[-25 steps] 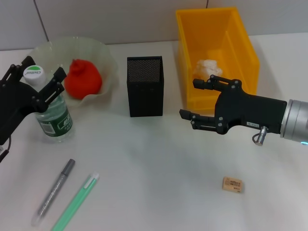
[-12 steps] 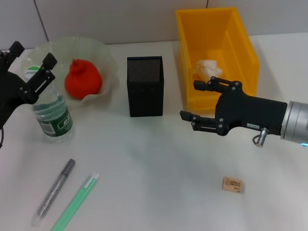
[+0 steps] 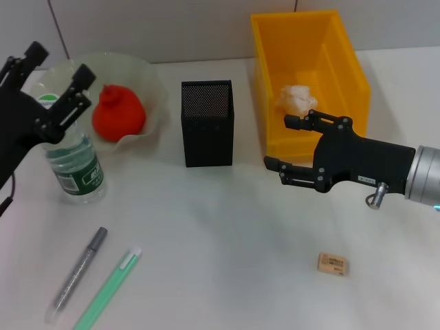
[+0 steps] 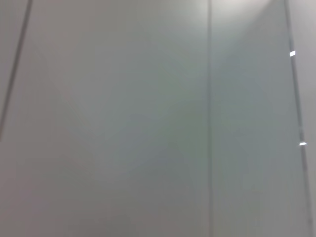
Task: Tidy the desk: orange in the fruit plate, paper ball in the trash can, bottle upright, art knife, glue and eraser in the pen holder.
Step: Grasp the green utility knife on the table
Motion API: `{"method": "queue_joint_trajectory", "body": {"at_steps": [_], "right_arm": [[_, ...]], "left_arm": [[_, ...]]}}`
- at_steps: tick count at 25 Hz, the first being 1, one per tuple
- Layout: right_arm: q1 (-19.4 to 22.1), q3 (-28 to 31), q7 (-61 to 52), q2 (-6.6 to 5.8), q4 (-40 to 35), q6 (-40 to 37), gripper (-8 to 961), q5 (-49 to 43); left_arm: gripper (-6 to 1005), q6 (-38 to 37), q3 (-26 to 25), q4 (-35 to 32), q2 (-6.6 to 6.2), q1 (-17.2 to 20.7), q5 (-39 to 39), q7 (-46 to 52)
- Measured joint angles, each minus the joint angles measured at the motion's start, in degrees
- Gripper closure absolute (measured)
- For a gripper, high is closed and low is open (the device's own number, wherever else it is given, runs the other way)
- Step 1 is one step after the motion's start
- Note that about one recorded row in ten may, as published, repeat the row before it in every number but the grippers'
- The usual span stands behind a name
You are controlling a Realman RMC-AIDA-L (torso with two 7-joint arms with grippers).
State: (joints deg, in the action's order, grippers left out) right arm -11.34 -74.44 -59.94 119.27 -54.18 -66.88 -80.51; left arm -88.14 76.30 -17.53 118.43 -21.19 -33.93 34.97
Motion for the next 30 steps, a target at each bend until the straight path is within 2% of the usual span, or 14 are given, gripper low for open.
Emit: {"method": "queue_joint_trajectory", "body": {"at_steps": [12,15,24,30], "right_arm": [[1.1,0.7,0.1,-0.06,-0.1,-3.3,184,0.0],[1.3,1.6,0.1,-0.06,-0.1,-4.9,184,0.0],[1.9,4.6,0.7,-0.12,-0.5,-8.2,184,0.3],[2.0,4.6,0.5,-0.11,0.2,-7.7,185,0.1]], "left_arm": [[174,0.2,7.3,-5.2,-0.20,-0.7,-1.5,0.7],[174,0.4,7.2,-6.6,-0.24,-1.3,-5.6,1.2],[175,1.3,7.5,-8.2,-0.15,-3.5,-10.6,1.7],[175,8.0,7.4,-12.6,-0.12,-3.9,-15.4,5.9]]}}
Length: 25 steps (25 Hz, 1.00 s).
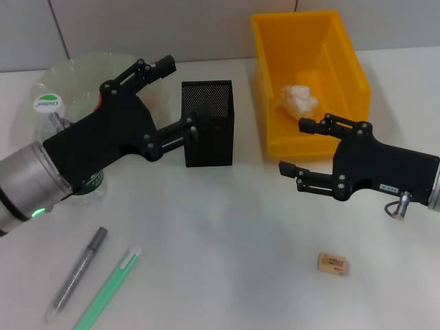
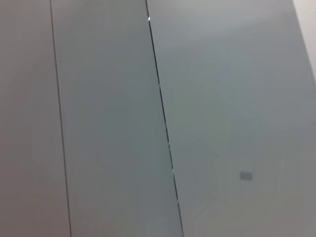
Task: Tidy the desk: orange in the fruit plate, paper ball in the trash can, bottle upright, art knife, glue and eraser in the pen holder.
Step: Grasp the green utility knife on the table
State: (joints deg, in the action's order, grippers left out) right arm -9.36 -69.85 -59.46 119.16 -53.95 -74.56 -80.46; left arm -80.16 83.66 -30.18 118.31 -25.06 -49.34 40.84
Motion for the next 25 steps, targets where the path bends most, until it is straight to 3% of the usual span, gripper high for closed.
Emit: {"method": "queue_joint_trajectory", "body": {"at_steps": [6,15,25], "right_arm": [[0.3,0.6,0.2,-0.01,1.3,0.1,185,-0.9],[0.1,1.4,0.3,-0.06,2.7,0.6,185,-2.2],[0.1,2.1,0.5,-0.07,3.2,0.8,185,-2.2]], "left_arm": [[176,5.6,-0.3,-4.0,-0.35,0.3,-3.5,6.3],[177,15.9,-0.5,-14.7,-0.14,1.5,-16.0,20.3],[178,16.7,-1.0,-23.6,-0.02,3.9,-23.8,29.6]]}}
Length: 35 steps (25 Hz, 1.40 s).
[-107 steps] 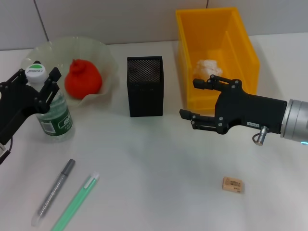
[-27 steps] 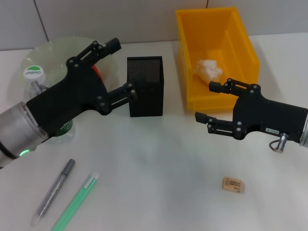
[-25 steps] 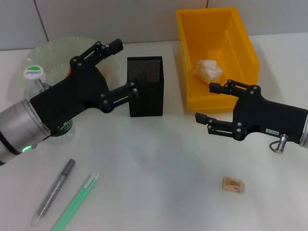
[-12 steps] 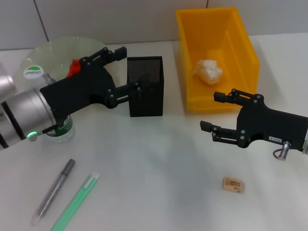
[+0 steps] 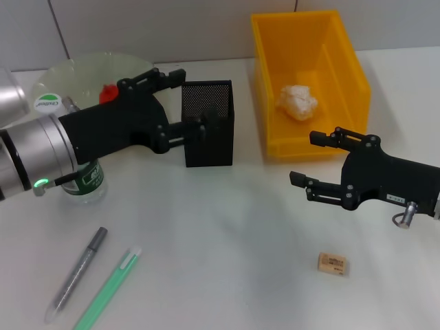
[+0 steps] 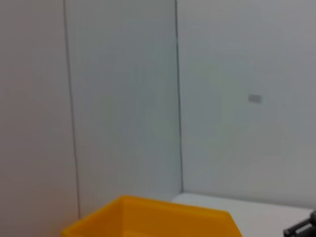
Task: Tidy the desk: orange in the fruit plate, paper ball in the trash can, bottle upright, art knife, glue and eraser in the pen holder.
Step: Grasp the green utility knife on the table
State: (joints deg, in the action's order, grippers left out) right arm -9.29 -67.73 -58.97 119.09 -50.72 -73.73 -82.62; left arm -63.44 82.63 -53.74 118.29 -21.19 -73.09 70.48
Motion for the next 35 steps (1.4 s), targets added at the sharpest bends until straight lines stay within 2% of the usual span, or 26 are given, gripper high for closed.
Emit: {"method": "queue_joint_trajectory", "body": {"at_steps": [3,4,5,6,8,11,14,16,18,19,21,25,26,29,35], "right_arm": [[-0.1,0.0,0.0,0.00,0.0,0.0,185,0.0],[-0.1,0.0,0.0,0.00,0.0,0.0,185,0.0],[-0.2,0.0,0.0,0.00,0.0,0.0,185,0.0],[-0.2,0.1,0.0,0.00,0.0,0.0,185,0.0],[-0.3,0.1,0.0,0.00,0.1,0.0,185,0.0],[-0.5,0.1,0.0,0.00,0.1,0.0,185,0.0],[-0.6,0.1,0.0,0.01,0.1,0.2,184,-0.1],[-0.7,-0.1,0.0,0.00,0.1,0.7,184,-0.1],[-0.7,-0.1,0.0,0.00,0.1,0.7,184,-0.1],[-0.7,-0.1,0.0,0.00,0.1,0.8,184,-0.1],[-0.7,-0.1,0.0,0.00,0.2,0.8,184,-0.1],[-0.7,0.0,0.0,0.01,0.2,0.9,184,-0.1],[-0.7,0.0,0.0,0.00,0.2,0.9,184,-0.1],[-0.7,0.0,-0.3,0.01,0.2,1.0,184,-0.1],[-0.7,0.1,-0.4,0.09,0.2,1.2,184,-0.2]], "left_arm": [[178,0.3,0.1,-1.7,0.11,0.5,-1.7,1.6],[178,1.2,0.4,-6.8,0.15,1.8,-6.9,8.1],[178,1.2,0.4,-6.8,0.15,1.8,-6.9,8.1],[178,1.4,0.3,-9.3,0.15,2.3,-10.2,12.0],[178,1.4,0.3,-9.3,0.15,2.3,-10.2,12.0],[179,1.6,0.6,-17.4,0.18,4.0,-21.3,22.4],[179,1.4,0.6,-19.0,0.18,4.4,-23.2,24.2],[179,1.0,0.7,-24.1,0.18,5.1,-30.4,31.4],[179,1.0,0.7,-24.1,0.18,5.1,-30.4,31.4],[179,0.1,0.9,-26.2,0.19,4.8,-34.6,35.4],[179,-1.1,1.1,-28.0,0.19,4.5,-38.0,38.6],[180,-1.7,1.2,-28.7,0.19,4.4,-38.9,39.6],[180,-3.4,1.4,-31.7,0.19,4.2,-41.6,43.4],[180,-5.7,1.4,-34.8,0.17,4.0,-45.5,48.1],[181,-8.7,2.3,-38.9,0.28,3.6,-51.0,56.7]]}}
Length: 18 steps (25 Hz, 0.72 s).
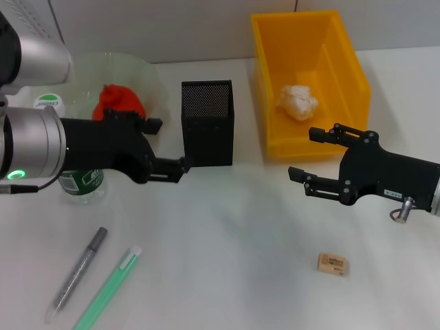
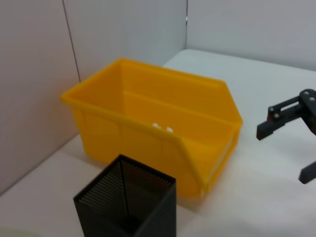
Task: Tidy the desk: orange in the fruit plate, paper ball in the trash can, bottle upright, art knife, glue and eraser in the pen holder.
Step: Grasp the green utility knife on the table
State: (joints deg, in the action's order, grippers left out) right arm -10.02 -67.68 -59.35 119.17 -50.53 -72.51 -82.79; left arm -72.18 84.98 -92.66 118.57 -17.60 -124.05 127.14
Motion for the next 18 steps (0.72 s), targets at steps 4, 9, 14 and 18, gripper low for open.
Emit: {"method": "queue_joint_trajectory", "body": {"at_steps": [4,9,14,18], "right_arm": [[-0.3,-0.2,0.2,0.09,0.4,0.8,184,0.0],[-1.2,0.0,0.2,0.09,1.5,1.1,184,0.0],[-1.5,0.0,0.3,0.07,1.6,1.8,184,0.0],[-1.5,0.0,0.3,0.09,1.7,1.9,185,0.0]], "left_arm": [[181,-1.9,0.8,-1.4,-0.01,-0.1,-1.8,2.6],[182,-3.2,4.4,-2.4,-0.01,-0.8,-8.4,7.8],[182,-4.1,8.1,-3.1,0.07,-2.2,-15.0,13.4],[182,-4.1,8.6,-3.6,0.08,-2.4,-16.5,15.2]]}}
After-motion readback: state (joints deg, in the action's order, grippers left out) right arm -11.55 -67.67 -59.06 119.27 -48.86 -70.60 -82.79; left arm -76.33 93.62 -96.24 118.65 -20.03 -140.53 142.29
